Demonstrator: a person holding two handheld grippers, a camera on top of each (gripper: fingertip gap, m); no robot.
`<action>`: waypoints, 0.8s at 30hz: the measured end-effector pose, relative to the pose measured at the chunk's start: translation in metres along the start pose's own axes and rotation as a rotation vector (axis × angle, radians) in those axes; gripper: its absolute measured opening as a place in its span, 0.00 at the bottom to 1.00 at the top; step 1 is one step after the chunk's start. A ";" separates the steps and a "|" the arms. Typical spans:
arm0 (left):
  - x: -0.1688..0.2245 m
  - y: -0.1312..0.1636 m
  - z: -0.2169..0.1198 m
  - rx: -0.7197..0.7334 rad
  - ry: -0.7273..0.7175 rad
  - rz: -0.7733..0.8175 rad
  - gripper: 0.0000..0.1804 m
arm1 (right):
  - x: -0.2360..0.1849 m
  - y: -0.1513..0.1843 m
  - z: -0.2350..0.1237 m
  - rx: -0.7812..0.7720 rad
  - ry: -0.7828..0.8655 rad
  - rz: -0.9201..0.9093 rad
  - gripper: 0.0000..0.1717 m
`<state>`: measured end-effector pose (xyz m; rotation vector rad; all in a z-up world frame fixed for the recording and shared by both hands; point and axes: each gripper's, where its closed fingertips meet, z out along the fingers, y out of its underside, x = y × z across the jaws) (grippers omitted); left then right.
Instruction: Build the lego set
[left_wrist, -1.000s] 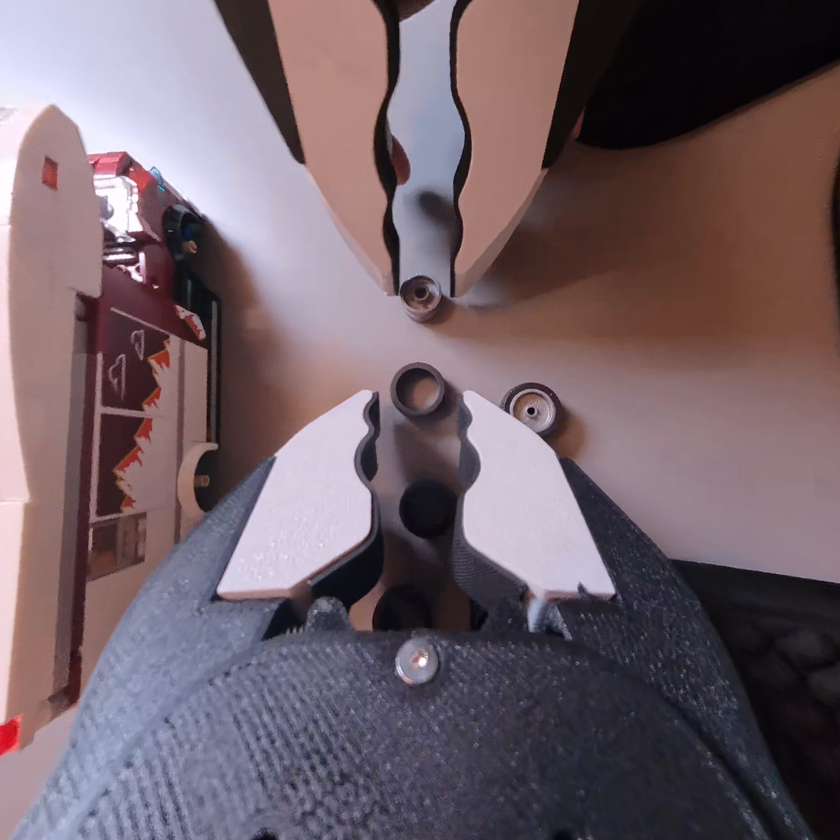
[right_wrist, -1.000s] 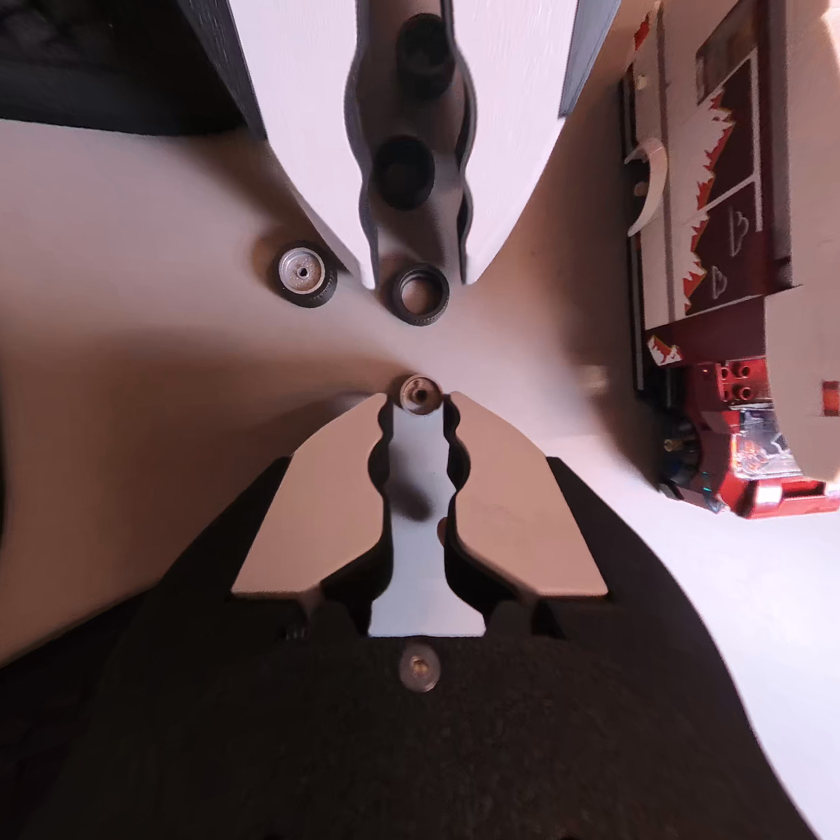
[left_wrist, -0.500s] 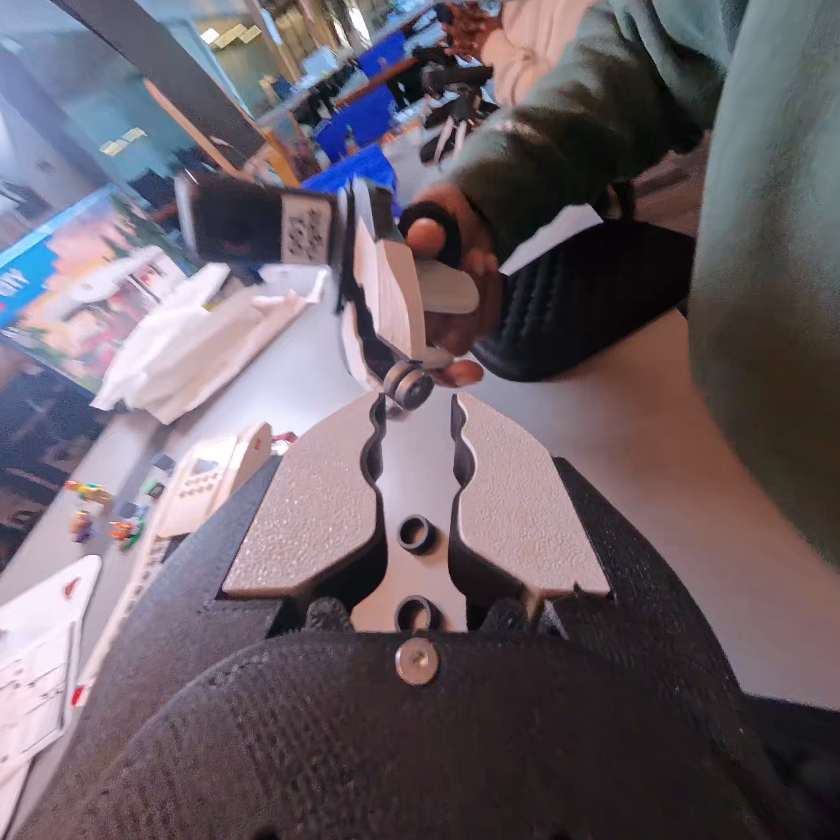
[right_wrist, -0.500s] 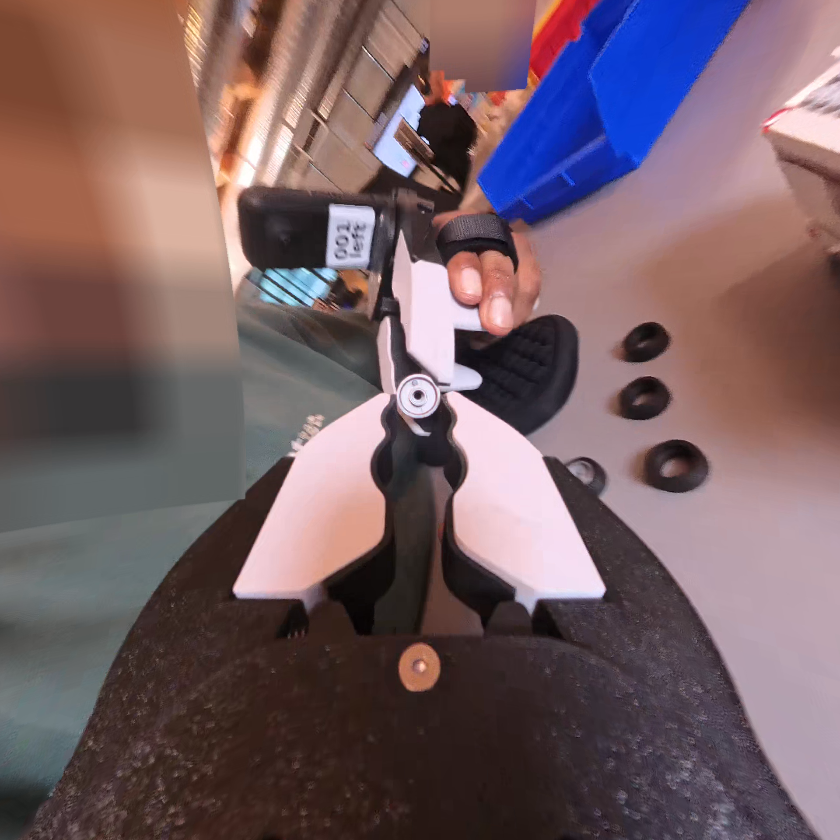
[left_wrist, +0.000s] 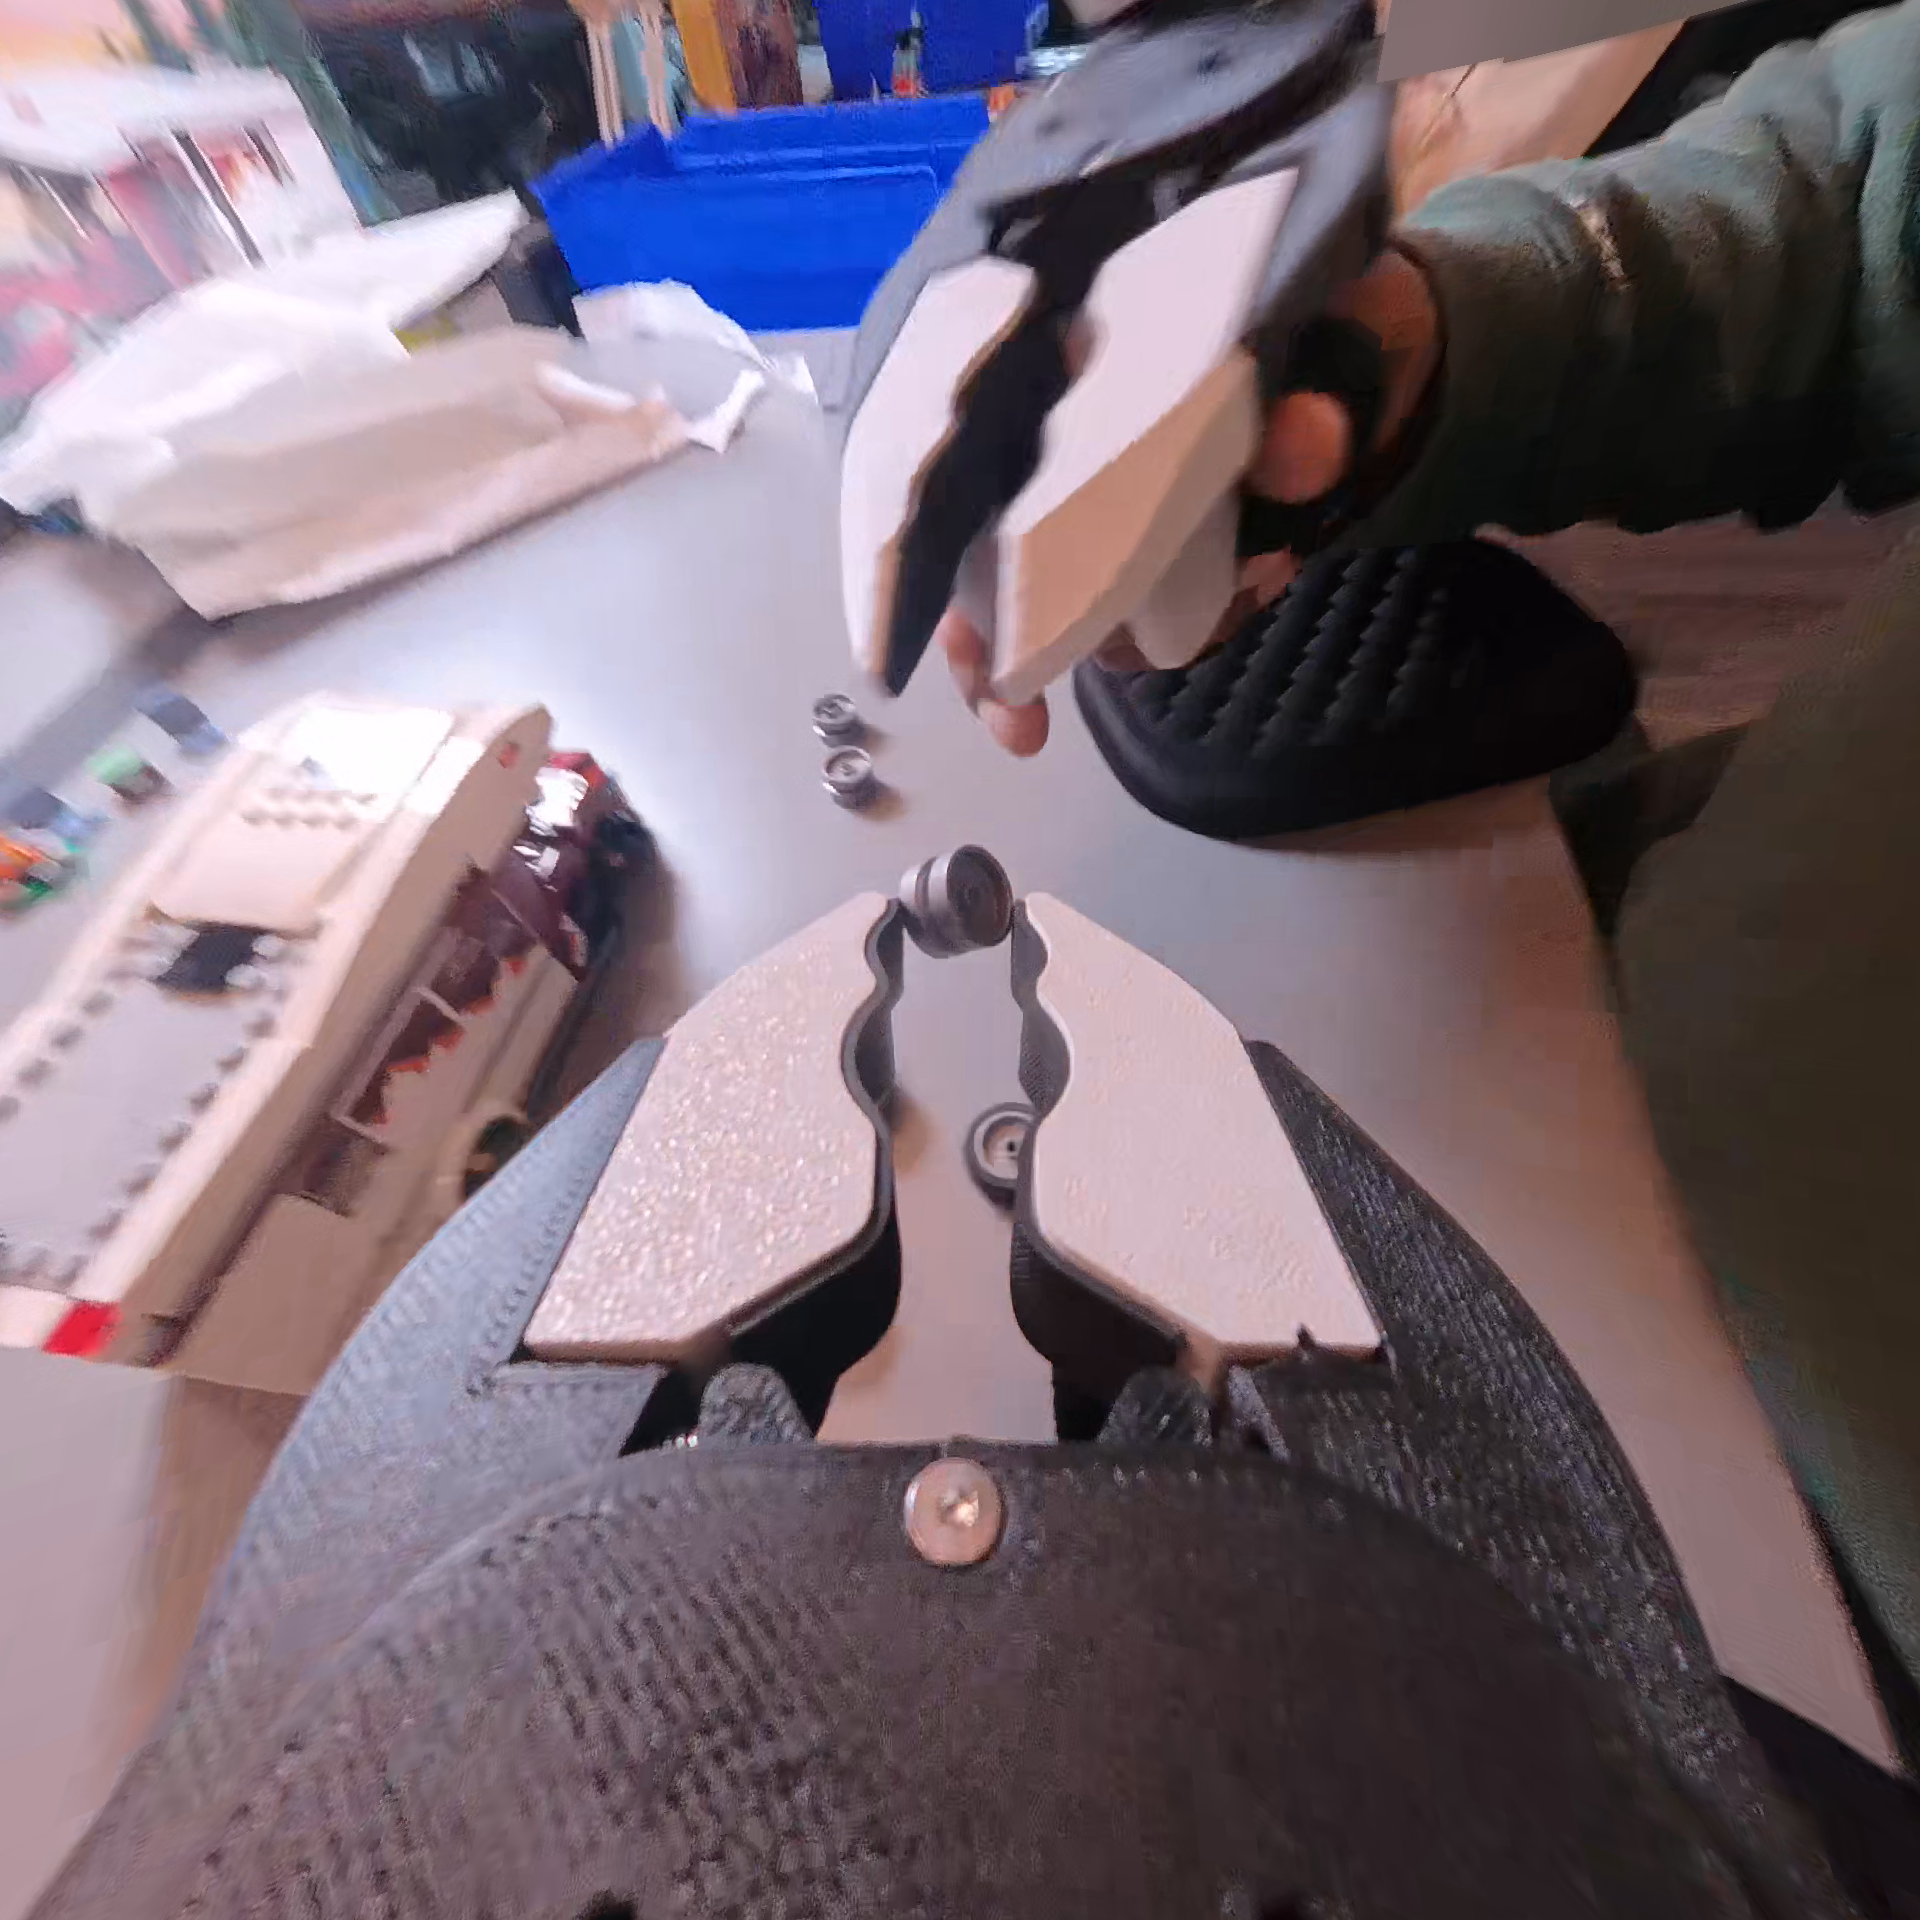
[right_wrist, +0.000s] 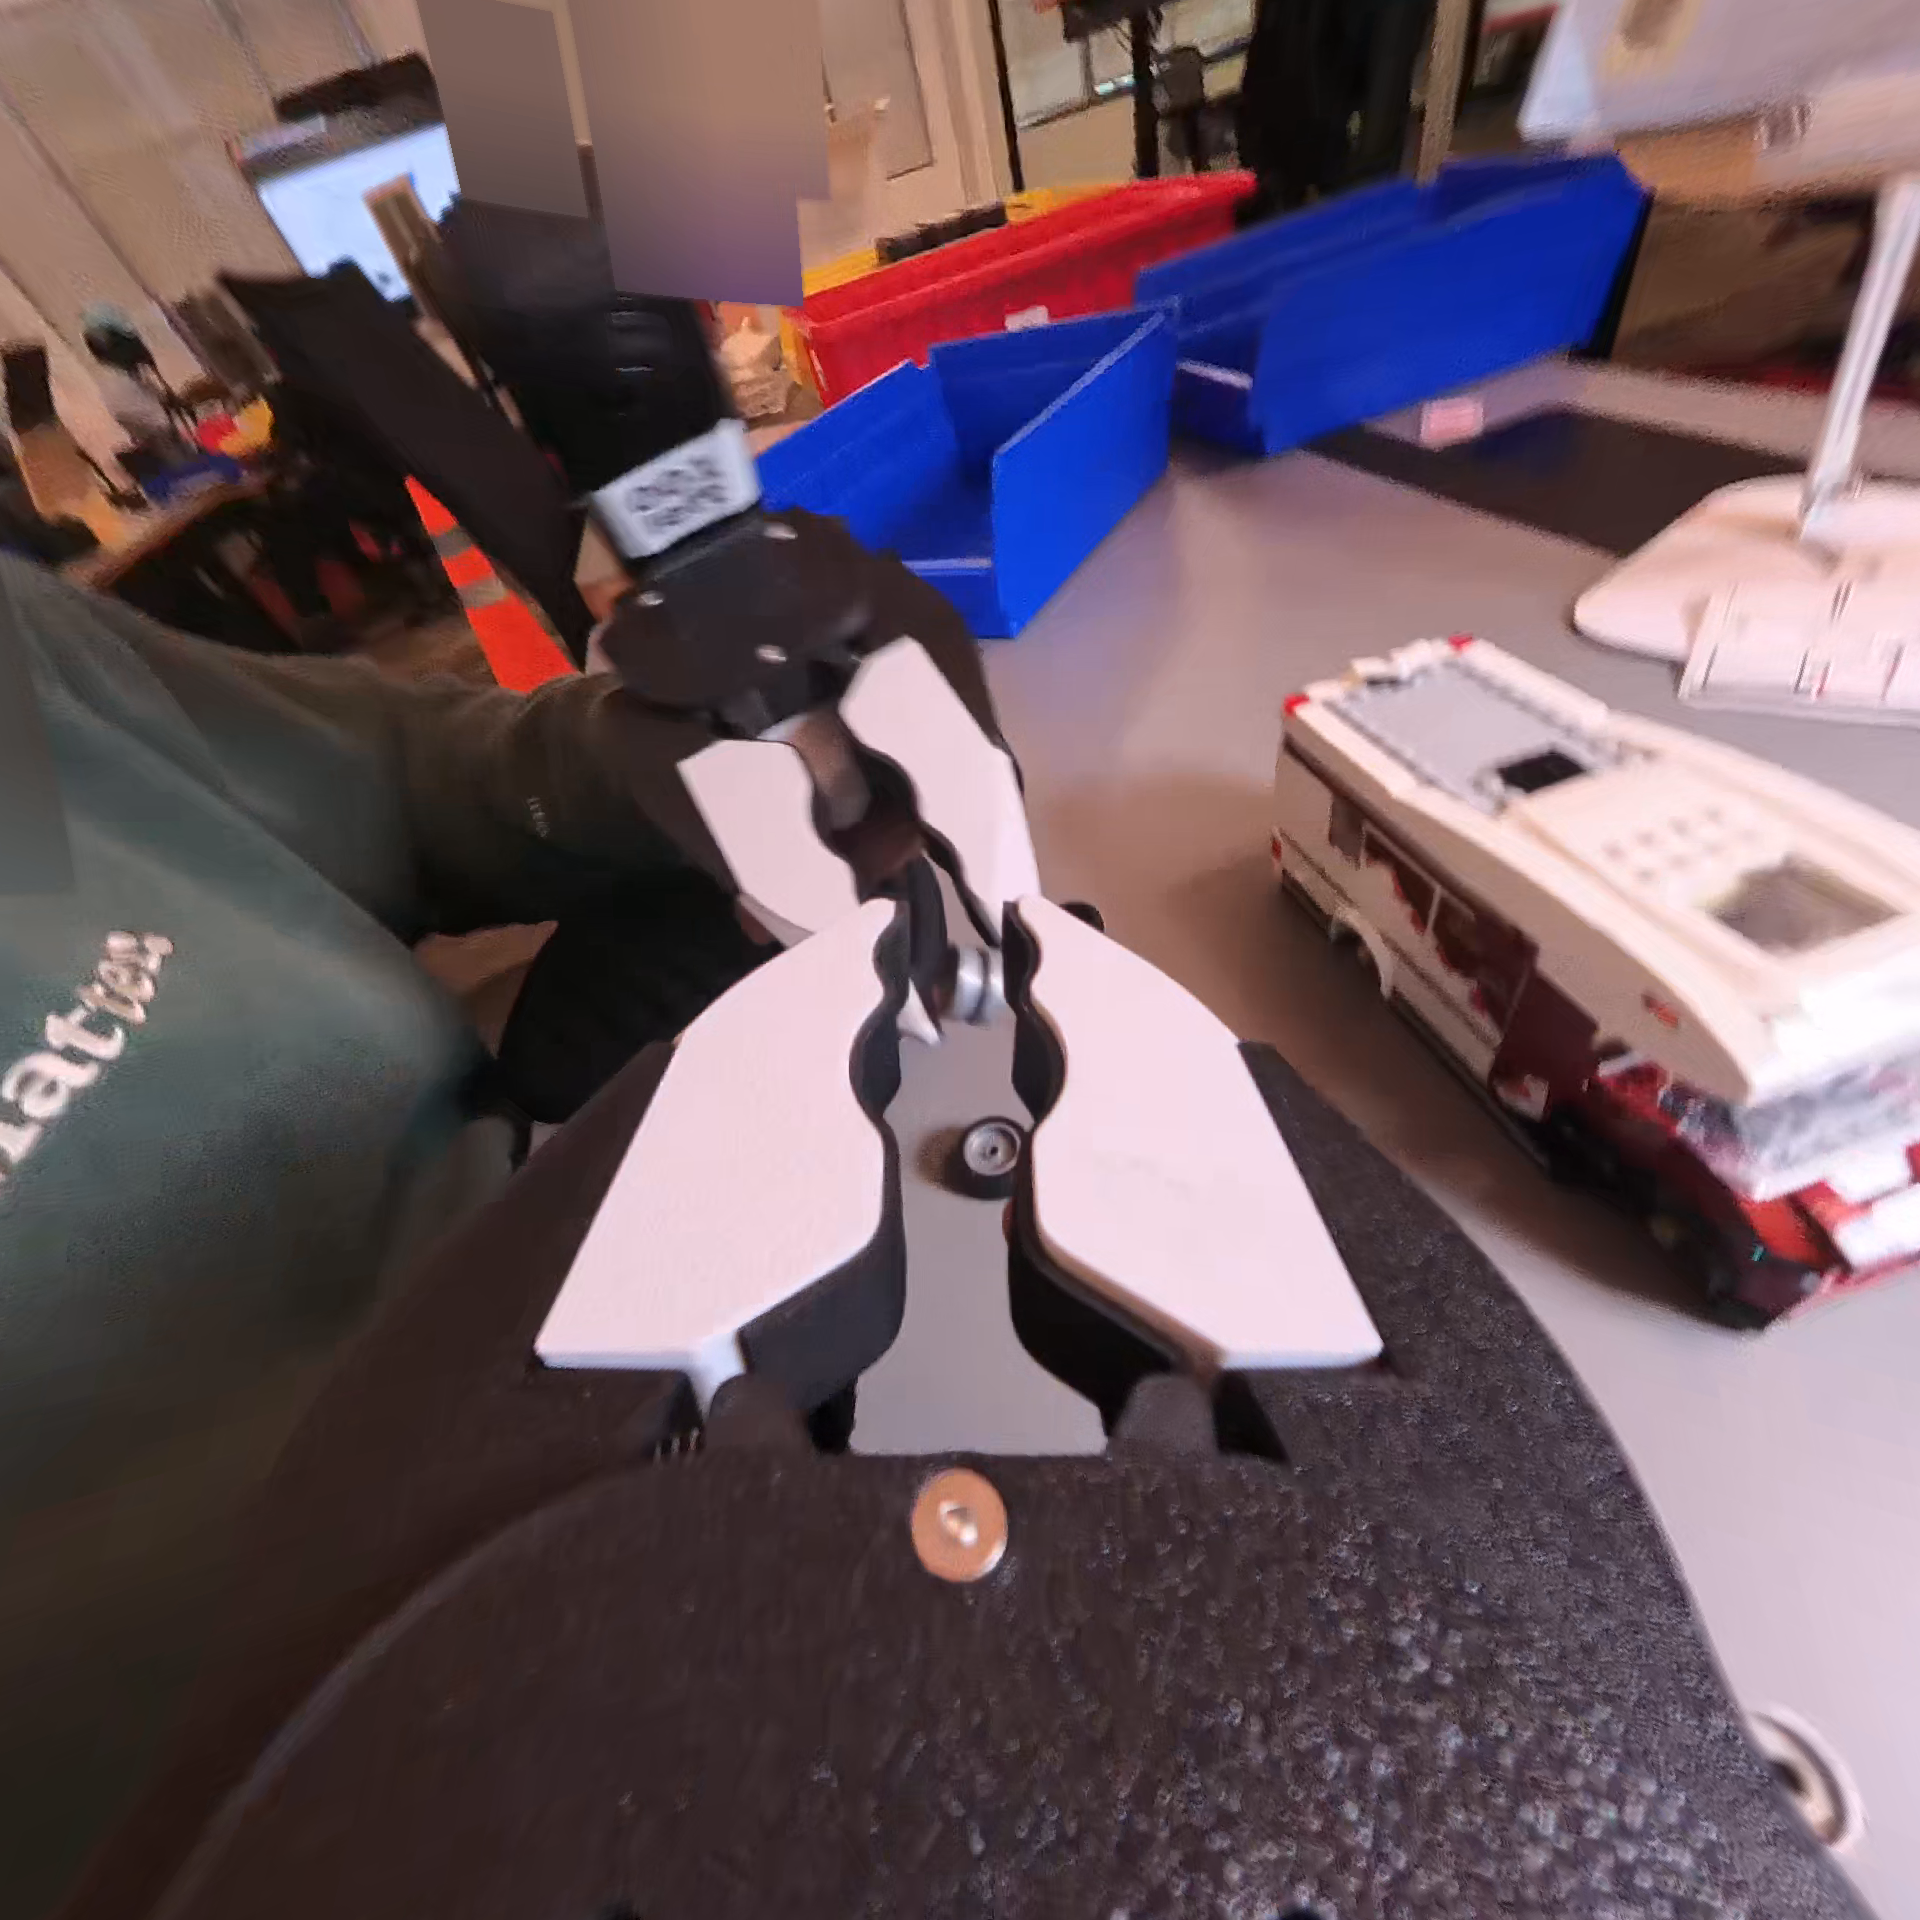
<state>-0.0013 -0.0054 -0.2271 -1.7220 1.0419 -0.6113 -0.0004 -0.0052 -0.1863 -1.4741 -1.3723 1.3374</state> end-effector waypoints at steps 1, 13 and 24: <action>0.003 0.002 0.002 -0.008 0.046 -0.068 0.11 | -0.007 -0.001 0.002 -0.007 0.009 -0.091 0.09; 0.028 0.000 -0.002 0.015 0.394 -0.463 0.11 | -0.014 0.045 0.018 -0.363 0.046 -0.888 0.14; -0.033 0.047 0.002 -0.190 0.092 -0.219 0.15 | 0.046 0.071 0.036 -0.403 0.137 -0.506 0.11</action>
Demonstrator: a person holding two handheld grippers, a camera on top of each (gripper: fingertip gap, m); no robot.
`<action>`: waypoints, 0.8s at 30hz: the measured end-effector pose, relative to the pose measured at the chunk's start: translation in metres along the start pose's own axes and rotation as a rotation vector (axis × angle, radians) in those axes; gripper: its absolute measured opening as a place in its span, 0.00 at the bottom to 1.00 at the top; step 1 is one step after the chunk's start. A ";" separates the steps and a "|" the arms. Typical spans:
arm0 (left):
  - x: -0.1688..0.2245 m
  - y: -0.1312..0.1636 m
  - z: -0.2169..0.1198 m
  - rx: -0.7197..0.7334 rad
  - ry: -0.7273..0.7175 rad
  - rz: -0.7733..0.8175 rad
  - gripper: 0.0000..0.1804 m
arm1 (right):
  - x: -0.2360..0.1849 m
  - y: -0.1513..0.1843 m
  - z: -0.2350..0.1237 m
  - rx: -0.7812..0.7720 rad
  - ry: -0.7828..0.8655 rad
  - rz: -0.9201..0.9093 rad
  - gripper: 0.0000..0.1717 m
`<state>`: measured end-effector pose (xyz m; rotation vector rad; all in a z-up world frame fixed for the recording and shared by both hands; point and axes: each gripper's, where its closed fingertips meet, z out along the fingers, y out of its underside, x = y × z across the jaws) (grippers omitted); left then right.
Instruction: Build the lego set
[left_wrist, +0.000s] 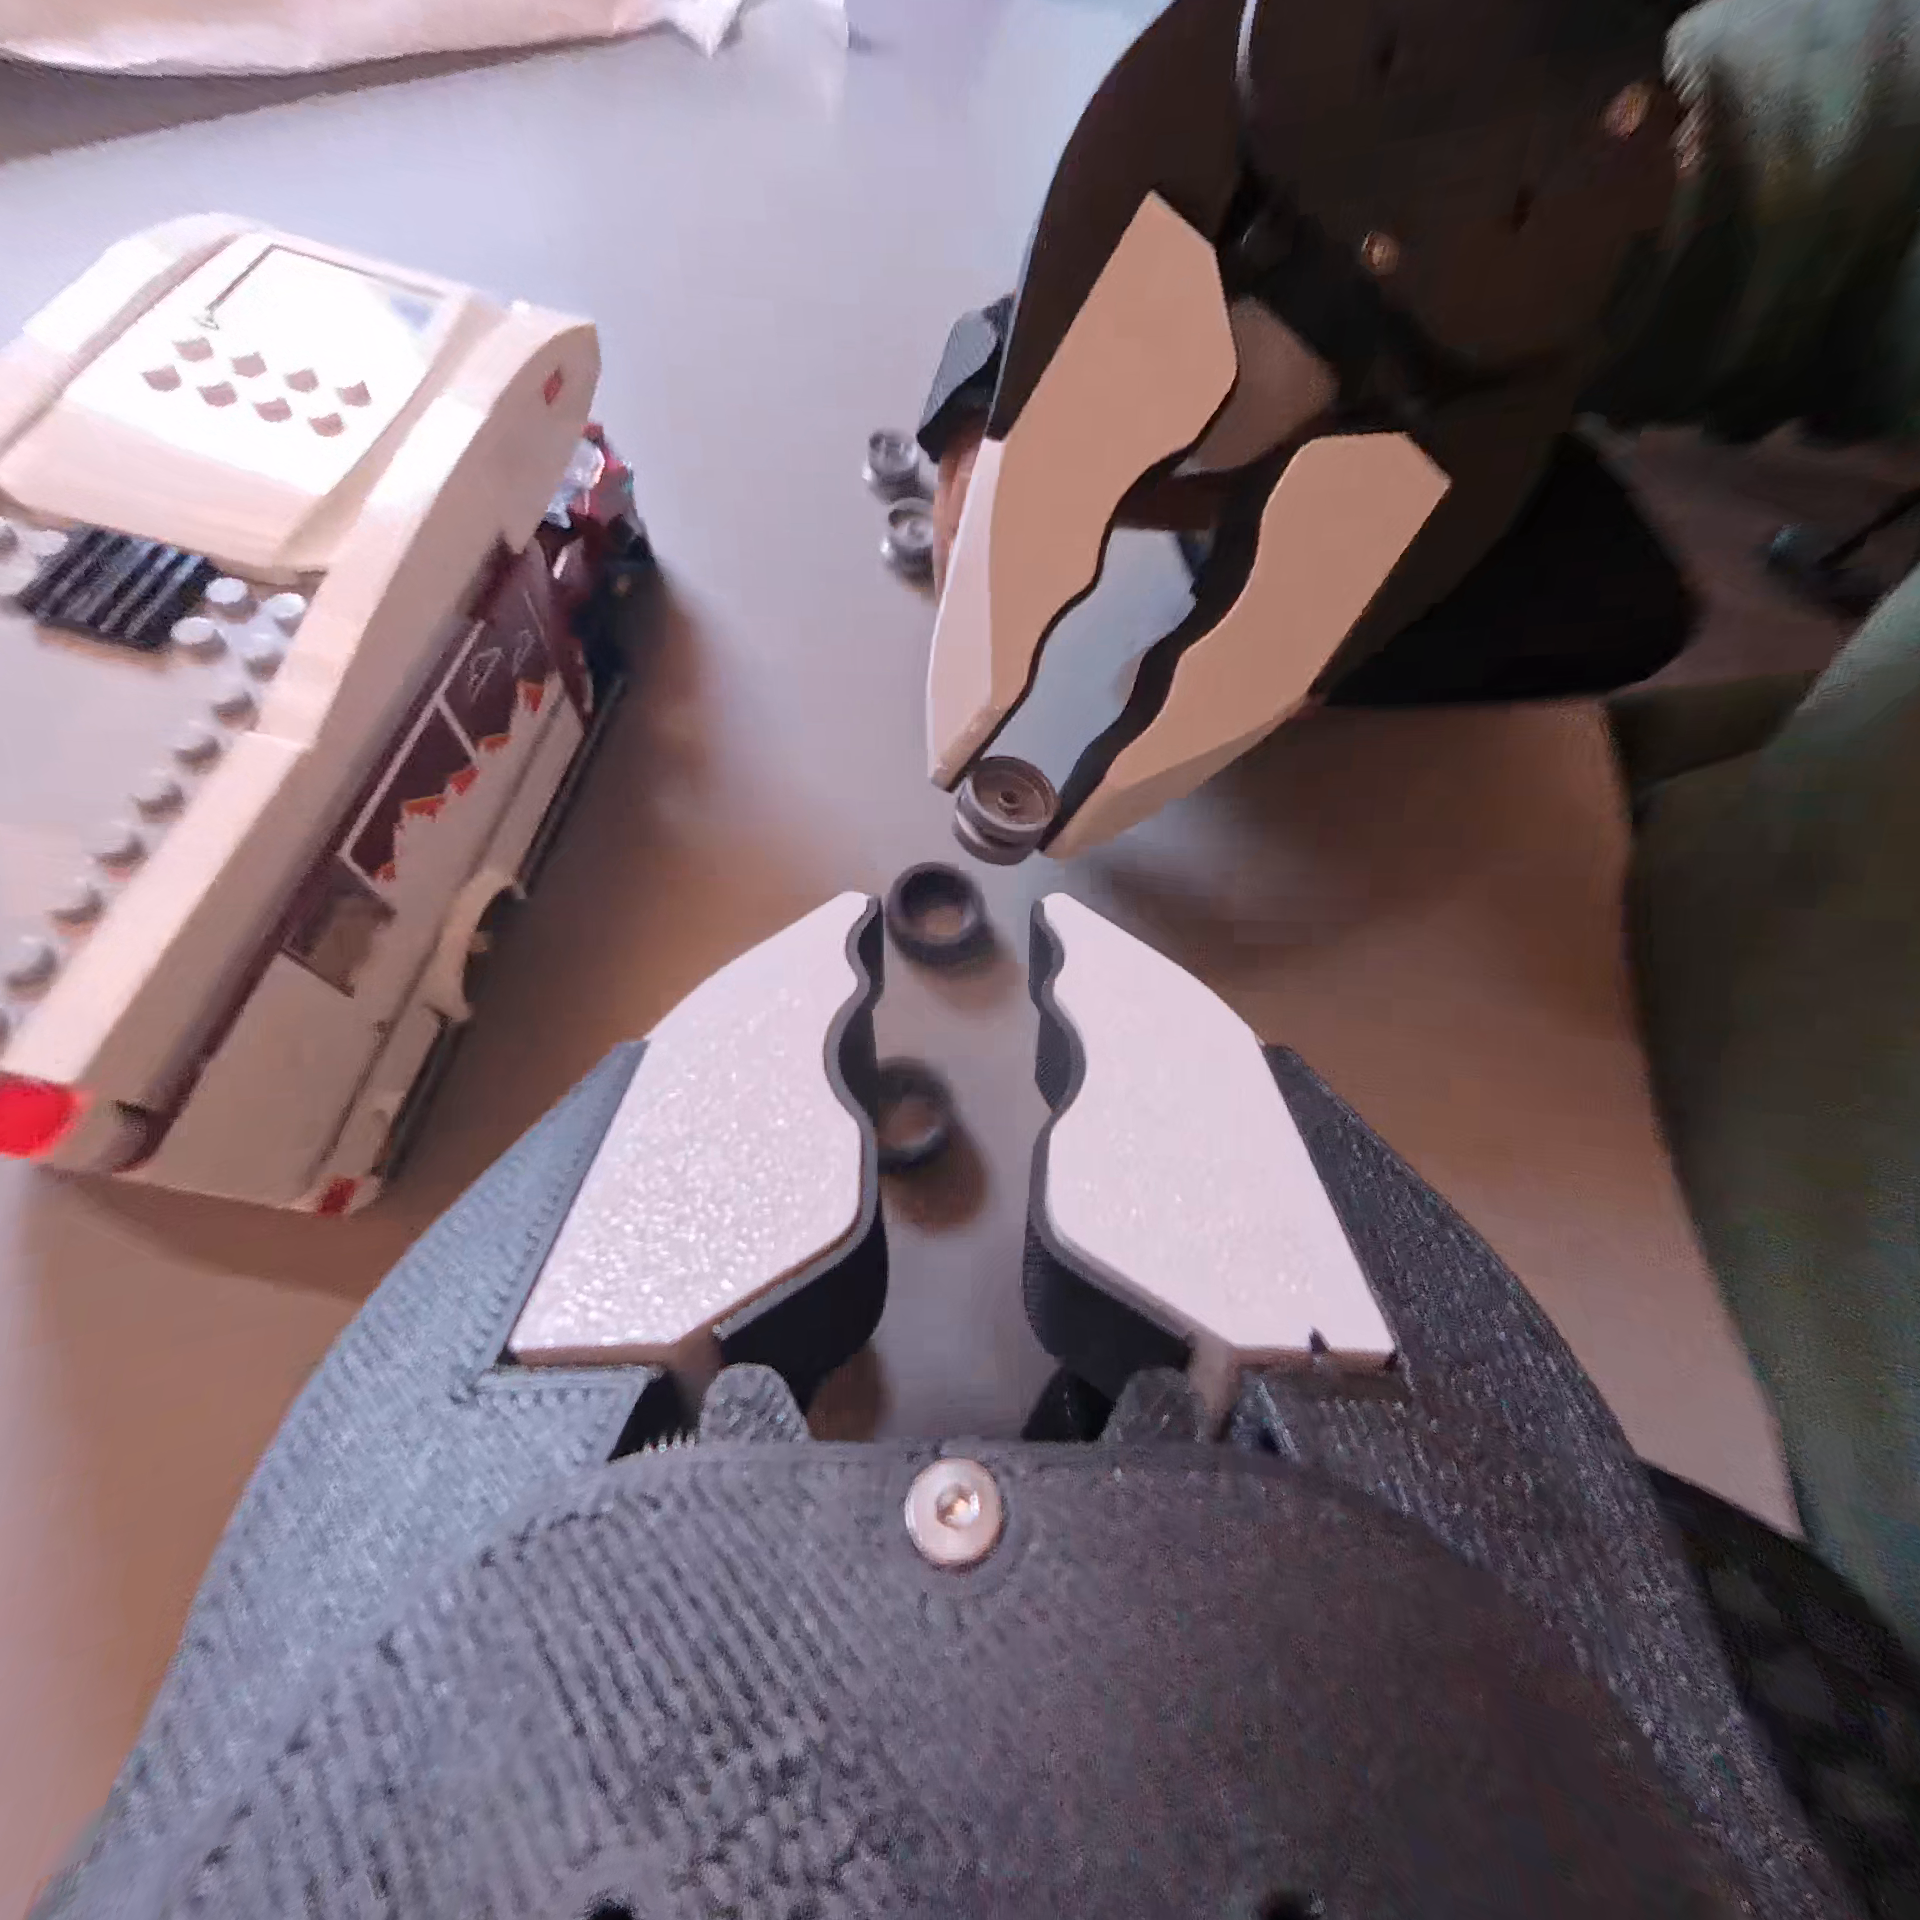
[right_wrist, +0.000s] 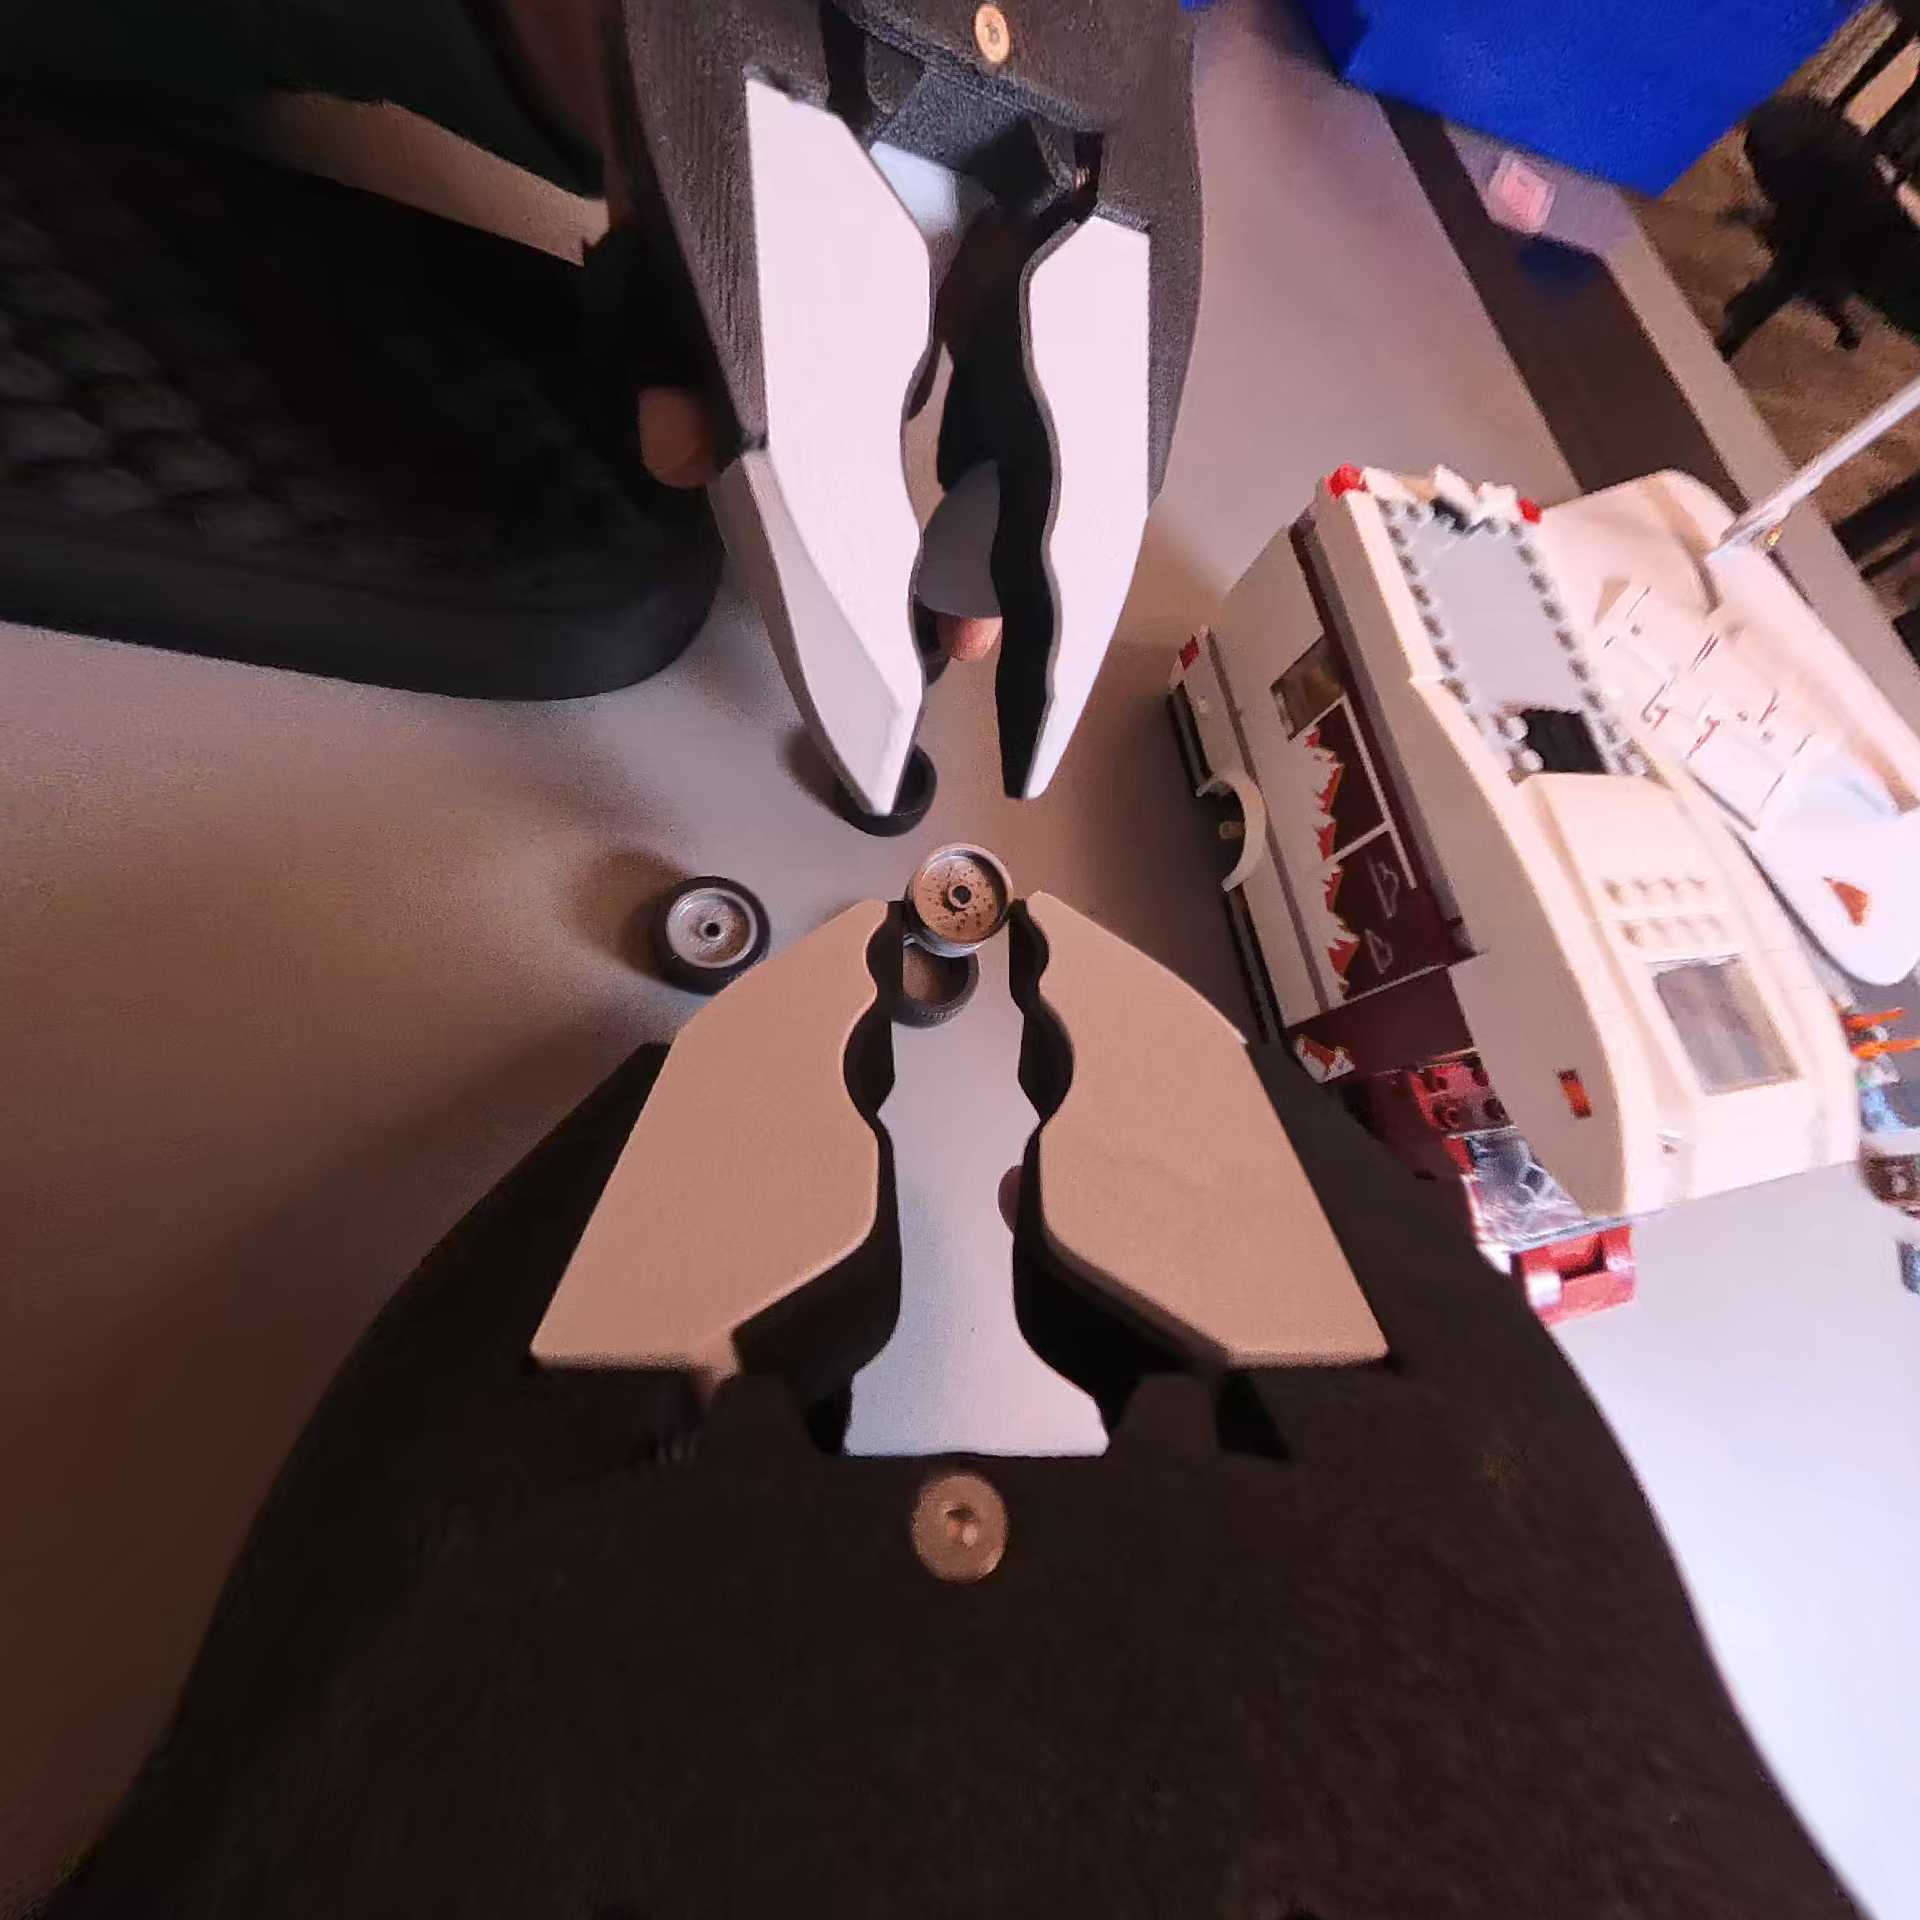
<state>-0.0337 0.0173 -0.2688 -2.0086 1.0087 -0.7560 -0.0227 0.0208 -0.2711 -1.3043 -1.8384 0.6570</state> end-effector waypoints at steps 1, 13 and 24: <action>-0.003 0.004 0.003 -0.036 0.000 0.031 0.14 | 0.000 0.003 0.006 -0.017 0.001 0.009 0.11; -0.005 0.016 0.028 -0.180 0.081 0.182 0.08 | -0.003 0.023 0.018 -0.110 -0.052 0.033 0.11; -0.005 0.016 0.023 -0.174 0.093 0.185 0.09 | 0.000 0.013 0.007 -0.116 -0.096 -0.037 0.11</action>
